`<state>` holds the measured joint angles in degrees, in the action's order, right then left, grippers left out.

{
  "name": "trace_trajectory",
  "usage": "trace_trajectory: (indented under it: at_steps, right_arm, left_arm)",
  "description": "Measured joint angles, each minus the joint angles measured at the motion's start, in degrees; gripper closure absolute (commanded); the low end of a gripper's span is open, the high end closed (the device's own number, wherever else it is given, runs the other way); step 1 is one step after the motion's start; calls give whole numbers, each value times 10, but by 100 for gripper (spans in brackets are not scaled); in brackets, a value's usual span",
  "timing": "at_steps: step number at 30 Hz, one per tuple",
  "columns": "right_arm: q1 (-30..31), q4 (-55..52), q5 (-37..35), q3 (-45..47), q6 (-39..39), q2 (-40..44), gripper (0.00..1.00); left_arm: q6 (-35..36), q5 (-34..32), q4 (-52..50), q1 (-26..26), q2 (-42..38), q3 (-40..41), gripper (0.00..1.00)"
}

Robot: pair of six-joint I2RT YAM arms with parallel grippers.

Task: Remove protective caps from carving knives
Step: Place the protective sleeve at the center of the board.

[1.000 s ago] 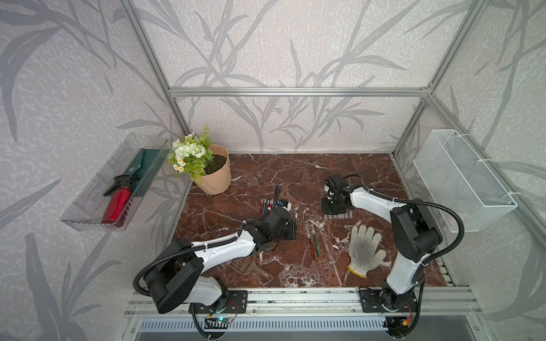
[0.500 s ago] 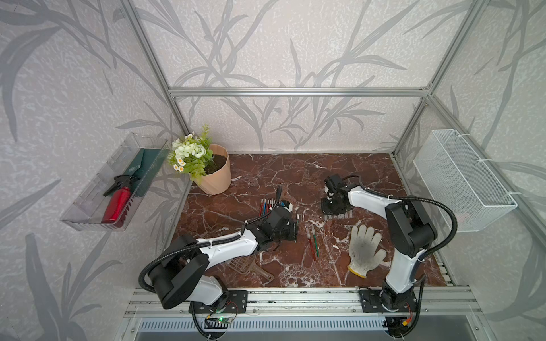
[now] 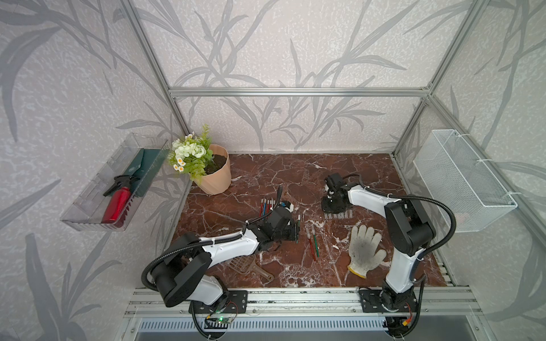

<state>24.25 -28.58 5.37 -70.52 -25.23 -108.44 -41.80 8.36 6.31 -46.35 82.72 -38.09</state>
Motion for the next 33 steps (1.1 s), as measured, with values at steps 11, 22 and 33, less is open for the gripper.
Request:
trace_trajectory:
  at_steps: [11,22,33]
  right_arm:
    - [0,0,0,0,0,-1,78]
    - [0,9,-4,28,11,33,76]
    - [0,75,26,173,25,222,55]
  left_arm:
    - [0,3,0,0,0,0,95]
    - [5,-4,-26,8,0,-6,95]
    - [23,-38,-137,31,19,-101,95]
